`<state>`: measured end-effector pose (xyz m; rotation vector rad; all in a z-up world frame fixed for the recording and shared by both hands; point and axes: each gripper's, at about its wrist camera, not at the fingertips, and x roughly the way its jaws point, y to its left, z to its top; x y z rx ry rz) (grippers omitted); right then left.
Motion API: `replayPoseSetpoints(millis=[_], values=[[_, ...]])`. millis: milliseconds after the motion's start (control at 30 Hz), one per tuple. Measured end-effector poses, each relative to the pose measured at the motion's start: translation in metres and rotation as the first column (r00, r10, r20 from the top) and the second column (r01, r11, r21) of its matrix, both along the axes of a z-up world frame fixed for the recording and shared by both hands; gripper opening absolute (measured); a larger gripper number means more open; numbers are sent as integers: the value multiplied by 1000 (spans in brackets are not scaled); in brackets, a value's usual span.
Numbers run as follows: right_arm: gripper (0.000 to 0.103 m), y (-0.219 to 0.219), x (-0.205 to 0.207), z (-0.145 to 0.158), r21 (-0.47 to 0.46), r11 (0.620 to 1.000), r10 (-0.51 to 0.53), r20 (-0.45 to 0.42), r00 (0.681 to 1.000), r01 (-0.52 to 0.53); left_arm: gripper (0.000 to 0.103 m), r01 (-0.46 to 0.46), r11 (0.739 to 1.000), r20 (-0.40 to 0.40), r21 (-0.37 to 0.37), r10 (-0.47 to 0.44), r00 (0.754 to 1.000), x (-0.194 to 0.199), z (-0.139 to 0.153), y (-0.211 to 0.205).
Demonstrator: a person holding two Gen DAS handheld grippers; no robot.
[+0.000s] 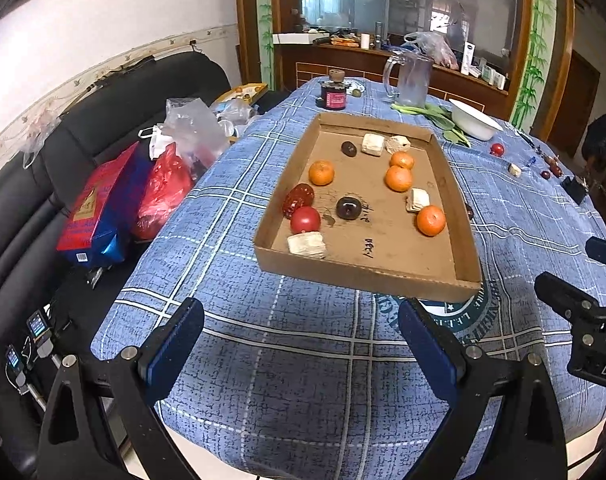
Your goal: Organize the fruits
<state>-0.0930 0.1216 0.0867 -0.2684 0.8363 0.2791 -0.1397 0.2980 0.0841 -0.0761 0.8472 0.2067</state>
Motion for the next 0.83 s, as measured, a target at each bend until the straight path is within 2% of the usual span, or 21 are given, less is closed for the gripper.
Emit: replayPoseSetpoints(millis=[233, 400, 833], values=[[93, -3, 0, 0, 1, 1000, -10, 0, 1000, 10, 98, 2, 999, 14, 38, -2, 1000, 2, 1, -3], [93, -6, 1, -1, 5, 1000, -17, -8, 1000, 17, 98, -7, 1000, 31, 29, 6, 1000, 2, 2, 1], [93, -3, 2, -4, -2, 1000, -11, -14, 1000, 11, 98, 17, 1000, 4, 26, -18, 1000, 6, 2, -6]])
